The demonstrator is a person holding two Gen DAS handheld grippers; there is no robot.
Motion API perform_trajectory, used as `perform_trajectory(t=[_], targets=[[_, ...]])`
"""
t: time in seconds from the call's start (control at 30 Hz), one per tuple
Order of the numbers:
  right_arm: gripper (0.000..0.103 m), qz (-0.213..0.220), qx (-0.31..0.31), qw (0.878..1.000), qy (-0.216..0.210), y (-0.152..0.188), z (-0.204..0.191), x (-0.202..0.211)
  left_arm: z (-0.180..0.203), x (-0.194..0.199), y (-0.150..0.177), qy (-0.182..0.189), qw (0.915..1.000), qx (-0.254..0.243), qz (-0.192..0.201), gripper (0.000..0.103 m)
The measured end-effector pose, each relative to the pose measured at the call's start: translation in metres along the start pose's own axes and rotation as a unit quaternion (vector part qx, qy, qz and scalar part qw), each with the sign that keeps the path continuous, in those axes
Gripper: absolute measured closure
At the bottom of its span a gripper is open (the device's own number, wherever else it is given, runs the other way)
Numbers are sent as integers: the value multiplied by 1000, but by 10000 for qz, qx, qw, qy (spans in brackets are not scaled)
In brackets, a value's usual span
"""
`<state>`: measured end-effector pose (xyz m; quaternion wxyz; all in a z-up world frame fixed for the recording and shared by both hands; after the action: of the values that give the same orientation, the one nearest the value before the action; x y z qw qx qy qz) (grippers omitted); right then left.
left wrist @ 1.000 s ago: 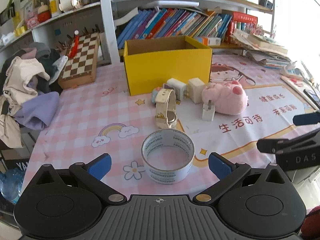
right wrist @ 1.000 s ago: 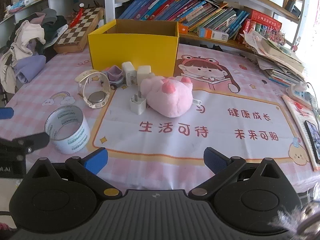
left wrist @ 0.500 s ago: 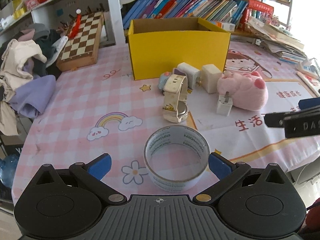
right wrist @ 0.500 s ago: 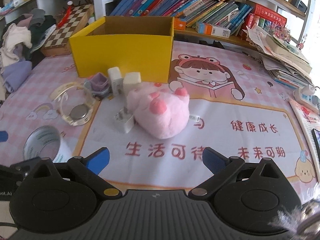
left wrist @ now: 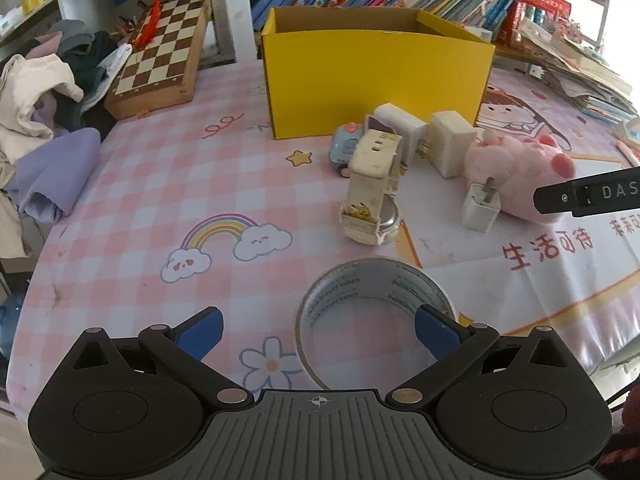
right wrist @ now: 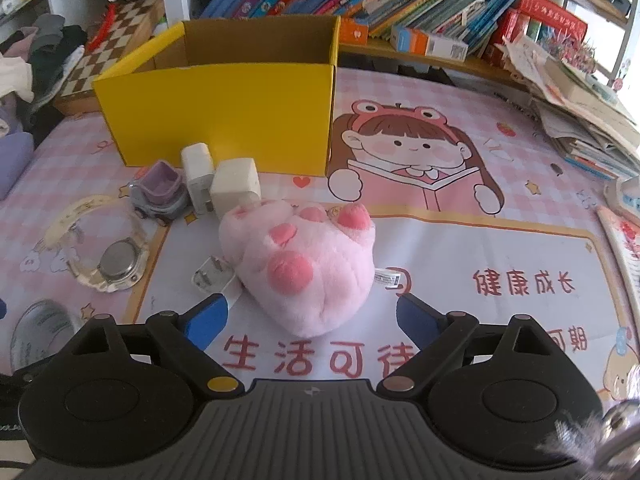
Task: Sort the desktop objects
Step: 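Lower the right tool onto the pink plush paw while the left tool closes on the tape roll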
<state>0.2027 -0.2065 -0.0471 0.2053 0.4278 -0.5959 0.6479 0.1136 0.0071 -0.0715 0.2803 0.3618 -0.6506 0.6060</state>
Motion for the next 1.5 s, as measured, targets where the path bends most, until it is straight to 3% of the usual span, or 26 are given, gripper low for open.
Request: perform_trajectory(t=[0.17,0.57,0.9,1.0,1.07,1.17,1.33,1.5], targets=[[20,-171,-176,9997,6,-7,9,-16,-1,-7,-1,-14,9999,65,-116,8],[20,-260,-161,9994,-170,-11,12,-29,6,-9,1,-66,9998,44,-167,9],[19,-187,-3,9996,-219,-18,8,-34,5,-8,1,-108,9997,93,-173,24],[24,-156,-33,9996,-237,-19,9,-34,6,-8,2,-68,9998,44,-178,38],[30,-118,-18,9997,-232,-19,9,-32,6,-8,2,-37,9998,49,-188,62],[35,-70,-17,9997,-235,-19,9,-29,1,-8,2,50,9997,165,-175,78],[38,27,-80,9996,-257,-17,9,-21,-5,-4,0,132,9996,244,-70,95],[38,116,-219,9992,-298,-16,9,-11,-12,-2,-1,270,9989,385,-2,97]])
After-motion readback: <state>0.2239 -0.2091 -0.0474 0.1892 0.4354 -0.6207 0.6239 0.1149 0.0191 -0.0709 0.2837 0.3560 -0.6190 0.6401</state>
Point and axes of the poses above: each gripper's, at about its wrist camera, not at the fingertips, and x roughly against the way its jaws point, z to its right, y to its underside, the point moved 1 cm from there along -x, roughly the way its jaws point, and after that the axes turned 6 degrees about -y, right-handed, at the moved point
